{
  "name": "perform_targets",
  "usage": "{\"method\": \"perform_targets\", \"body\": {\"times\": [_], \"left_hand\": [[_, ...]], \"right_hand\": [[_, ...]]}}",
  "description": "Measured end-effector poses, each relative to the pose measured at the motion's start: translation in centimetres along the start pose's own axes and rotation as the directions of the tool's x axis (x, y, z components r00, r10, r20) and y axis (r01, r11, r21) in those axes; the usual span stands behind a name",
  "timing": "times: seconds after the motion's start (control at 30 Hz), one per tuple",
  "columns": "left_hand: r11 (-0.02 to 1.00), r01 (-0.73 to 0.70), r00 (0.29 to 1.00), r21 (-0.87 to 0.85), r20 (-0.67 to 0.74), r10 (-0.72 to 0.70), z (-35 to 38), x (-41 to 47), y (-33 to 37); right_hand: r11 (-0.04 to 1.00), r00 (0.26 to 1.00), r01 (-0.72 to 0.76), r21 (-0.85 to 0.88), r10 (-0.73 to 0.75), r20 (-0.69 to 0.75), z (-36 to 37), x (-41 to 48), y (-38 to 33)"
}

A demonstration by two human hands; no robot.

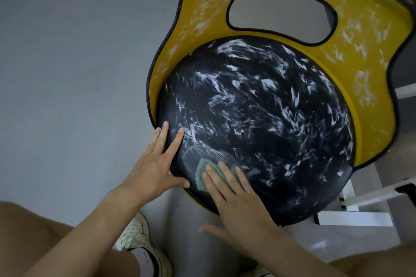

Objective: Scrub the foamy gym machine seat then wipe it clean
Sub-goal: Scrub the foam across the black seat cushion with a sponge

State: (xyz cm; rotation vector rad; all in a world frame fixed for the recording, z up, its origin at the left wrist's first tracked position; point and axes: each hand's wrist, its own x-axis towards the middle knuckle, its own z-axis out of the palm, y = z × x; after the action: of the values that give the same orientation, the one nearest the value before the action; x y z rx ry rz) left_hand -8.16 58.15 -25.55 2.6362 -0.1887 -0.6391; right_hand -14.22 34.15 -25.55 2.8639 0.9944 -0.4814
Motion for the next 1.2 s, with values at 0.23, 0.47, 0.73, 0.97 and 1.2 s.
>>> {"method": "perform_targets", "body": {"times": [0.23, 0.47, 0.73, 0.97, 1.2], "left_hand": [[0.999, -0.022, 1.000, -0.046, -0.017, 0.021, 0.1, 0.0, 0.0], [0.981, 0.034, 0.999, -0.189, -0.001, -0.034, 0.1, 0.1, -0.6], [0.960, 0.025, 0.998, -0.279, -0.040, -0.038, 0.5, 0.0, -0.9], [0.844, 0.057, 0.973, -0.534, -0.158, -0.166, 1.2, 0.0, -0.2], [0.888, 0.063, 0.983, -0.456, -0.125, -0.134, 1.3, -0.8, -0.7]], "right_hand": [[0.997, 0.999, -0.047, 0.067, 0.048, -0.023, -1.5, 6.0, -0.7], [0.996, 0.998, -0.055, 0.072, 0.057, -0.029, -0.4, 0.3, -0.1], [0.987, 0.997, -0.079, 0.141, 0.079, 0.003, -3.1, 8.2, -0.2], [0.997, 1.000, 0.000, 0.081, -0.003, 0.029, -1.3, 1.1, 1.0], [0.985, 1.000, -0.023, 0.172, 0.020, 0.019, -3.8, 8.7, 1.0]]}}
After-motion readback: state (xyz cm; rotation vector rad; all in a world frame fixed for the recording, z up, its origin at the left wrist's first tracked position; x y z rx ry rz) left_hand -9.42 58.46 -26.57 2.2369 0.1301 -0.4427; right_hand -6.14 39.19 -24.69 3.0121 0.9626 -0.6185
